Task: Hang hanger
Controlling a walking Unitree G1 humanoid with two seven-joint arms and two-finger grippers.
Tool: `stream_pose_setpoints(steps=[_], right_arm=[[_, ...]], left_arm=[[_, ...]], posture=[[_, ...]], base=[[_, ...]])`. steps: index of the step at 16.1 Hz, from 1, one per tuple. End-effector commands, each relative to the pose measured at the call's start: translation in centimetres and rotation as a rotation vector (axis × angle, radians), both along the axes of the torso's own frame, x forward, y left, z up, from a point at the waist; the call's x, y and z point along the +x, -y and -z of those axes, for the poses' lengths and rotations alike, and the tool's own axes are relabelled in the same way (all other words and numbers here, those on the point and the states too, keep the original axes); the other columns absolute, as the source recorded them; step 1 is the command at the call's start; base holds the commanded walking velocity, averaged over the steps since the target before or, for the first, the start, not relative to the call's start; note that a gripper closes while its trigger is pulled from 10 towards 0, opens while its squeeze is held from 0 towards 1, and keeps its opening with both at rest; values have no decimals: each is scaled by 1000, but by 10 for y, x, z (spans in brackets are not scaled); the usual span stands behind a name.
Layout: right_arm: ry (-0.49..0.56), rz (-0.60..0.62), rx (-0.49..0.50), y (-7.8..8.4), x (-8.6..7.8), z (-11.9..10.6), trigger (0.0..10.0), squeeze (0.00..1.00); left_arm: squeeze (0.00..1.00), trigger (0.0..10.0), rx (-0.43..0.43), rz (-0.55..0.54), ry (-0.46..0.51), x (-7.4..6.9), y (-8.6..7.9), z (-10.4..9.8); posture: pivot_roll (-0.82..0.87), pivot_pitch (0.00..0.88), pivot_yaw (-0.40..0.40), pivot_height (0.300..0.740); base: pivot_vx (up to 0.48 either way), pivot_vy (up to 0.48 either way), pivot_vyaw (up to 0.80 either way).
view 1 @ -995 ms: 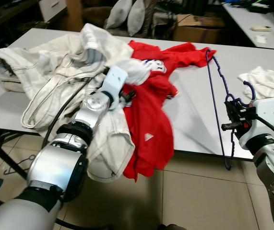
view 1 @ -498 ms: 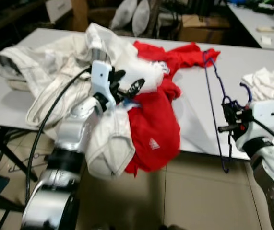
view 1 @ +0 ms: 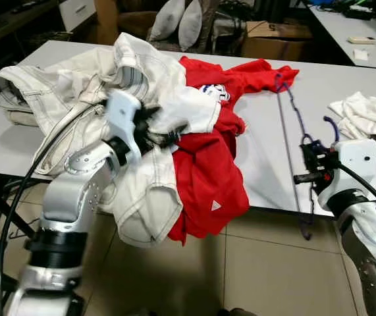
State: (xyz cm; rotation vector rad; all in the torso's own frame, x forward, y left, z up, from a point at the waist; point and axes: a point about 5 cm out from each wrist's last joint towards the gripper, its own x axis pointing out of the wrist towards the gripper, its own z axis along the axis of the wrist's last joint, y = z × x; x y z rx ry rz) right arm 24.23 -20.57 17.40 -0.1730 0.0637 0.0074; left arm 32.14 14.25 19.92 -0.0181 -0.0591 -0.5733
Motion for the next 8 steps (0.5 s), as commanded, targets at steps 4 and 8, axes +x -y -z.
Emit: stream_pose_setpoints(steps=[4,8], right_arm=[[37,95,-101,10,-2,-3,10000,0],[-31,2,13,-7,-3,10,10000,0]], left_arm=[[1000,10000,22,-237,-67,-7,-16,31],[1000,10000,73,-295,-122,-19,-22,56]], posture=[[-30,0,-15,740],[-7,0,-41,740]], base=[[0,-357,0],[0,-480,0]])
